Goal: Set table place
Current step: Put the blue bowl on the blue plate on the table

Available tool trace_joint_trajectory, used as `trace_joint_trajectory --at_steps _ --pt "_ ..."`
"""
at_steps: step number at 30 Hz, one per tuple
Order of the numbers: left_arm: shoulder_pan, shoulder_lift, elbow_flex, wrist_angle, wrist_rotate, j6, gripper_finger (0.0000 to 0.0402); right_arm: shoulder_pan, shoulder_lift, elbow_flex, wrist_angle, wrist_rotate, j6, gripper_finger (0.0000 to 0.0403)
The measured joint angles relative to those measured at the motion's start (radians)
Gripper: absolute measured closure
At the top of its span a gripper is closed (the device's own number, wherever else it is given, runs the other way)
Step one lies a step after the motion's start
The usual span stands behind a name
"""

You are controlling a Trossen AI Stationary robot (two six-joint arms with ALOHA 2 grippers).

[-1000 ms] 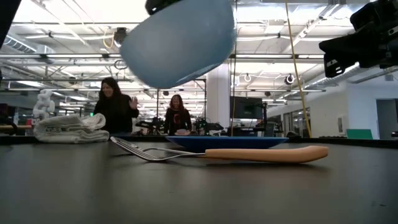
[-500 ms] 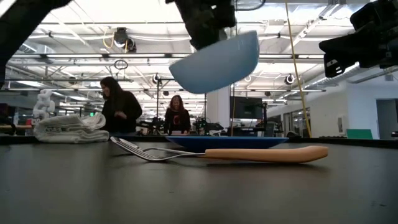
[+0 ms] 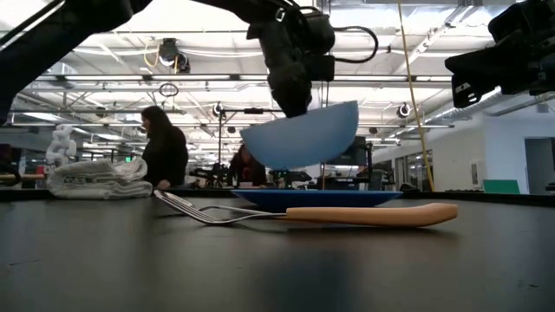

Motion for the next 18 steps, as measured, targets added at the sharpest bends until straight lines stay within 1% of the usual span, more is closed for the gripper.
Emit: trace_joint_trajectory --at_steps 4,10,14,16,18 --pt "0.012 -0.003 -0.008 0.035 0.005 0.022 0.0398 0.0 0.0 0.0 0.006 0.0 -0.004 0.0403" --pt "0.02 0.011 -0.01 0.038 0.021 0.024 0.0398 0.0 0.0 0.0 0.025 0.0 -0.006 0.0403" --pt "0.016 0.04 -0.01 0.037 0.007 0.038 0.0398 0.0 0.0 0.0 0.023 0.0 -0.001 0.0403" --pt "0.008 0.054 -0.011 0.028 -0.041 0.05 0.0398 0.0 0.0 0.0 0.022 0.0 0.0 0.0403" --pt "-0.001 0.061 -0.011 0.026 -0.06 0.069 0.0398 0.0 0.0 0.0 0.022 0.0 -0.001 0.0403"
